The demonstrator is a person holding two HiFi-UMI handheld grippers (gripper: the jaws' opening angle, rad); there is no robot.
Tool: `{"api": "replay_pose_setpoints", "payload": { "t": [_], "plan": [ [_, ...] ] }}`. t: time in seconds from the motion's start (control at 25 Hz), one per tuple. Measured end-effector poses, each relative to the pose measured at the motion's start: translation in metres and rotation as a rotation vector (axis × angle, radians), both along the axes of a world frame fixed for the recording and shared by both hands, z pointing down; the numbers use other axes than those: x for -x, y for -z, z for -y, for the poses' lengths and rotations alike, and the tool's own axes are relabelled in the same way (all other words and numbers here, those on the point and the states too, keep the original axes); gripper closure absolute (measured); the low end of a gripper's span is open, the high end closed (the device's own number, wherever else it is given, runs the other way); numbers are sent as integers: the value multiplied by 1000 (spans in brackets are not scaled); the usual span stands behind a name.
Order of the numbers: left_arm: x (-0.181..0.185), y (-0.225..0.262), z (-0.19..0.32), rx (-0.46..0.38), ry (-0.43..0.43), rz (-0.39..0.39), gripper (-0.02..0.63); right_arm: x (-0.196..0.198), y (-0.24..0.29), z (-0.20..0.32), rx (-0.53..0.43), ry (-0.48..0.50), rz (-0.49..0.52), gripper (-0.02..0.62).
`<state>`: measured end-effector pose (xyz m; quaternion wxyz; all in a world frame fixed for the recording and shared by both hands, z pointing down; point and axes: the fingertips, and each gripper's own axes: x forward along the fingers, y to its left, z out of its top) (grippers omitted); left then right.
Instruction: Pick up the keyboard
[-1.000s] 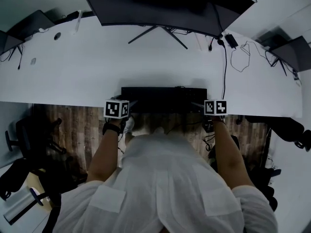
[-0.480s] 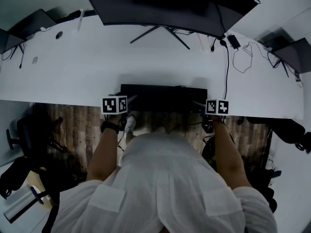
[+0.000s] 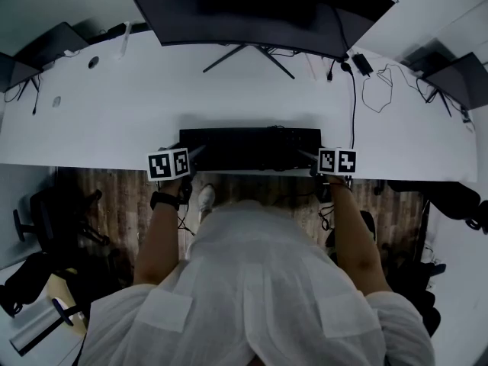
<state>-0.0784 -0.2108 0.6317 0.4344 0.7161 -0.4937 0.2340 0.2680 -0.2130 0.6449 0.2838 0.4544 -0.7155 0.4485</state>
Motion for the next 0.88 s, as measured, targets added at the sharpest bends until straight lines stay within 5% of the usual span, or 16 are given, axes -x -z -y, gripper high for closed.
{"api": "replay_pose_setpoints", "payload": {
  "t": [0.88],
  "plan": [
    [-1,10,-3,-19,5,-30,250,-7,17,-1,-56,-17,-72,216]
  ]
}}
